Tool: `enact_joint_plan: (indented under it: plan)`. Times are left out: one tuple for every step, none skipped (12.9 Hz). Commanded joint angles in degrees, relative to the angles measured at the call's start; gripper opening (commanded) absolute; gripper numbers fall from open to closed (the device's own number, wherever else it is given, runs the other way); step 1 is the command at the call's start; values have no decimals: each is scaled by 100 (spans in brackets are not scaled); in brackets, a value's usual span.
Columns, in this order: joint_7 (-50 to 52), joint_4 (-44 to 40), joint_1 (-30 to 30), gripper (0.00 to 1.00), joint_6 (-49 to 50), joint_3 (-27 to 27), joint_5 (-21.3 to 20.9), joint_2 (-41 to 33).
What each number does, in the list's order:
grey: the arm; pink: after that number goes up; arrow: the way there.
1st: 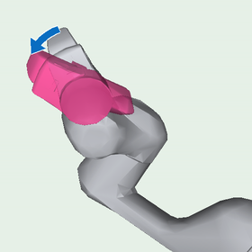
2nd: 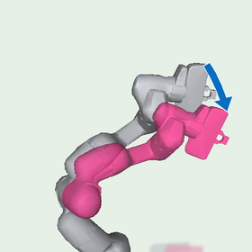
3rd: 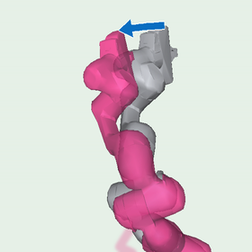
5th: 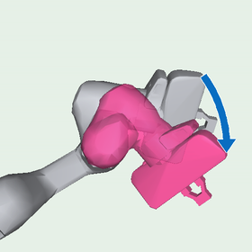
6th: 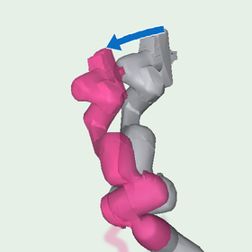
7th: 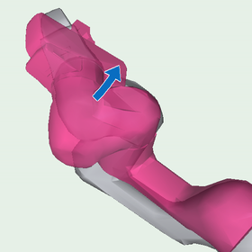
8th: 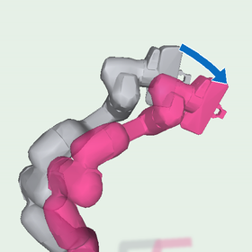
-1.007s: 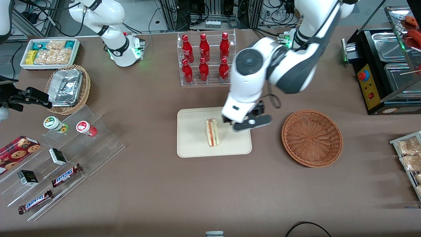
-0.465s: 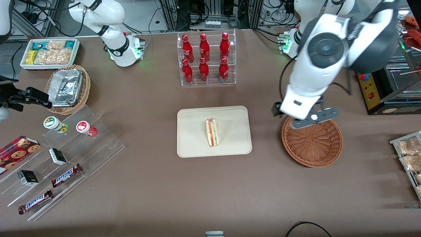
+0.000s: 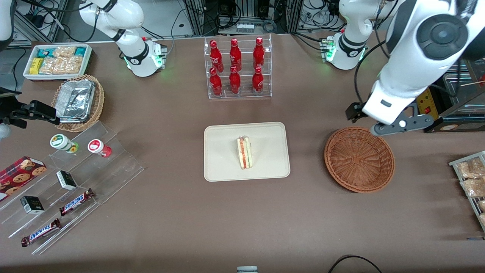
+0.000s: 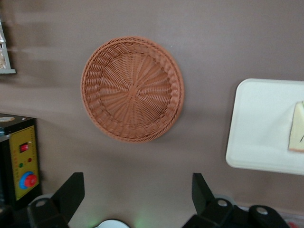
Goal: Place sandwich from basket to tray
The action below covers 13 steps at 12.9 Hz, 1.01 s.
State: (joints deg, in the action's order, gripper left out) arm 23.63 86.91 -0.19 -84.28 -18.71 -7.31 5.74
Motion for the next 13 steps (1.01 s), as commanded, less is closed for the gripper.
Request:
enact_joint_plan:
  plan:
    - [-595, 203, 73, 100, 140, 365, 220, -398]
    - [-866, 204, -102, 100, 210, 673, 326, -460]
    - [-1113, 204, -182, 100, 245, 946, 353, -521]
    - [-1307, 256, -244, 100, 272, 1096, 353, -600]
    - [-1483, 378, -279, 100, 237, 1254, 353, -688]
    - [-1623, 475, -288, 100, 211, 1378, 353, -758]
    - [-1834, 563, -288, 100, 202, 1483, 353, -855]
    - [-1966, 607, -288, 100, 193, 1598, 362, -925]
    - [-1985, 617, -384, 100, 201, 1651, 362, -961]
    - [-1985, 617, -472, 100, 175, 1738, 353, -935]
    - [-1985, 617, -482, 100, 62, 1748, 353, -917]
    - [-1994, 608, -482, 100, 9, 1748, 362, -908]
    - [-2064, 564, -482, 100, 43, 1748, 362, -865]
